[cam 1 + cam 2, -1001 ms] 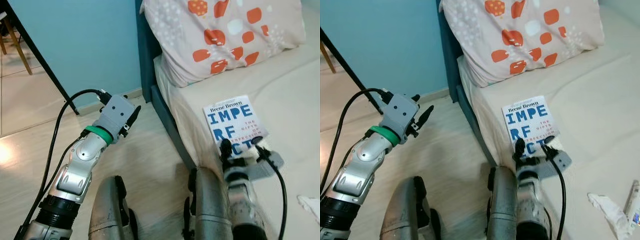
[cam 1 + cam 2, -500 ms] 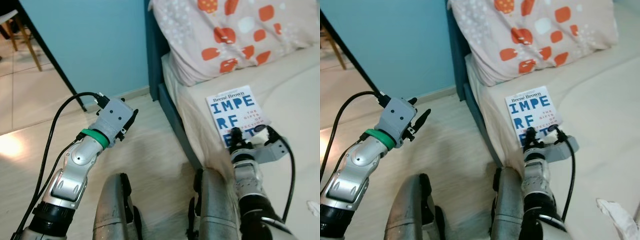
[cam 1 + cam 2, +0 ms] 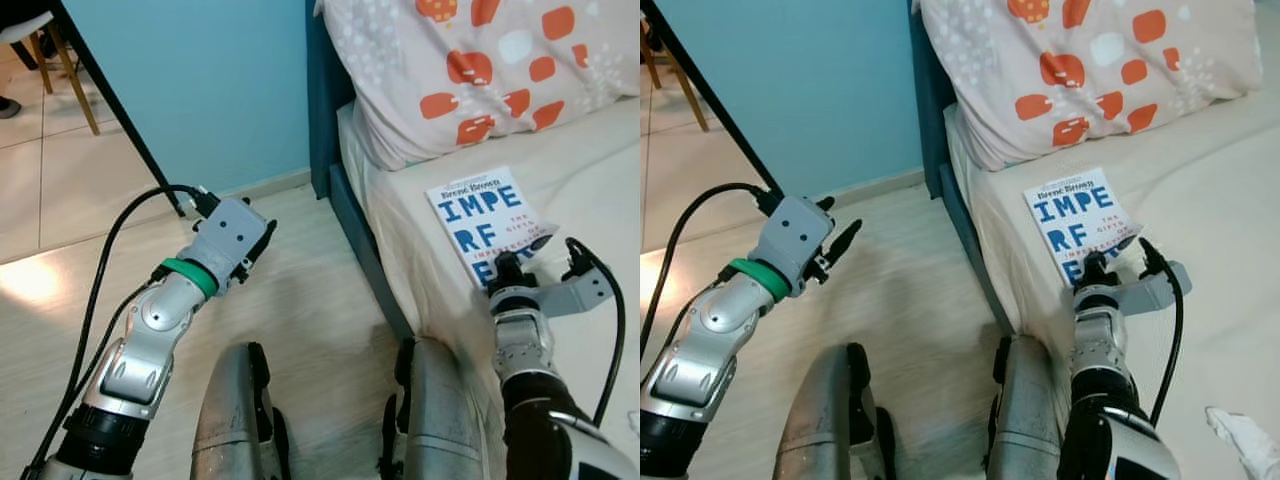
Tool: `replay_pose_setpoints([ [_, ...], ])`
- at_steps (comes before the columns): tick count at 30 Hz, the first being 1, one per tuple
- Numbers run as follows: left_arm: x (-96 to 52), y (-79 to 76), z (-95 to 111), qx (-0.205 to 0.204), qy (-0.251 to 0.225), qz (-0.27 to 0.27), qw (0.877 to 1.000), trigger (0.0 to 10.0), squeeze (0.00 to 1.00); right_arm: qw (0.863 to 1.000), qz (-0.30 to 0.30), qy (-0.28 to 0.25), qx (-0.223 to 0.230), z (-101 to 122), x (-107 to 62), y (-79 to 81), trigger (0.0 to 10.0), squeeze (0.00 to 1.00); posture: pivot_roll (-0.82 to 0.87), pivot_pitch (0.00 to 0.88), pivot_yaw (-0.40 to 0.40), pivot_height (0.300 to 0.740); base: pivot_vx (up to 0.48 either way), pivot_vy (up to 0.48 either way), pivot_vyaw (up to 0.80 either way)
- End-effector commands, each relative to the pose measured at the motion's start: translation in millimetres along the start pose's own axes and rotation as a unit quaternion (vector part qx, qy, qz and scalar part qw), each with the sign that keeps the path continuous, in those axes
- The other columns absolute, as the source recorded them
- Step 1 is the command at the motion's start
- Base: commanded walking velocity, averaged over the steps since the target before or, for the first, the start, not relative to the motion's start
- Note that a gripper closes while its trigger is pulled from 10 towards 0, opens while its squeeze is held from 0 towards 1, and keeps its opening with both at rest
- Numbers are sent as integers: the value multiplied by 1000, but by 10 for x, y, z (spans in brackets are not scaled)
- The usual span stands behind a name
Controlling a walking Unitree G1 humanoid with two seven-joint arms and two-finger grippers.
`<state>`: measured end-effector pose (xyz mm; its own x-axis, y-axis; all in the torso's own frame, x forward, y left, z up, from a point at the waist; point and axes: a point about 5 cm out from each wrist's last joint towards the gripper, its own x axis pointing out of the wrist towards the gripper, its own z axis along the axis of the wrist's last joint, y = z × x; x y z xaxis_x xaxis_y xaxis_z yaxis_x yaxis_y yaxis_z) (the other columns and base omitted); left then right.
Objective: Clean up the room
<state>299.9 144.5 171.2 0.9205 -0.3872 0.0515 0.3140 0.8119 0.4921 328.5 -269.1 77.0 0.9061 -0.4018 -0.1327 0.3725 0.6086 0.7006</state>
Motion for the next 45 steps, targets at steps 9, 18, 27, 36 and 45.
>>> replay_pose_setpoints([
  [9, -75, -1, -37, 7, 13, -7, 1000, 10000, 0, 995, -13, 56, -82, 76, 25, -205, 0, 0, 187, 195, 118, 576, 0, 0, 0],
  [18, -77, 31, -32, 16, 14, -11, 1000, 10000, 0, 996, -1, 72, -53, 156, 34, -287, 0, 0, 198, 190, 132, 576, 0, 0, 0],
  [27, -87, 54, -29, 23, 15, -16, 999, 10000, 0, 1000, 4, 4, -26, 363, 91, -236, 0, 0, 213, 187, 147, 576, 0, 0, 0],
  [36, -91, 43, -28, 29, 14, -21, 999, 10000, 0, 999, 17, 12, -40, 347, 105, -187, 10000, 0, 218, 191, 147, 576, 0, 0, 0],
  [45, -98, 26, -41, 26, 16, -20, 999, 10000, 0, 998, -8, -2, -68, 478, 98, -298, 10000, 643, 209, 193, 140, 576, 0, 0, 0],
])
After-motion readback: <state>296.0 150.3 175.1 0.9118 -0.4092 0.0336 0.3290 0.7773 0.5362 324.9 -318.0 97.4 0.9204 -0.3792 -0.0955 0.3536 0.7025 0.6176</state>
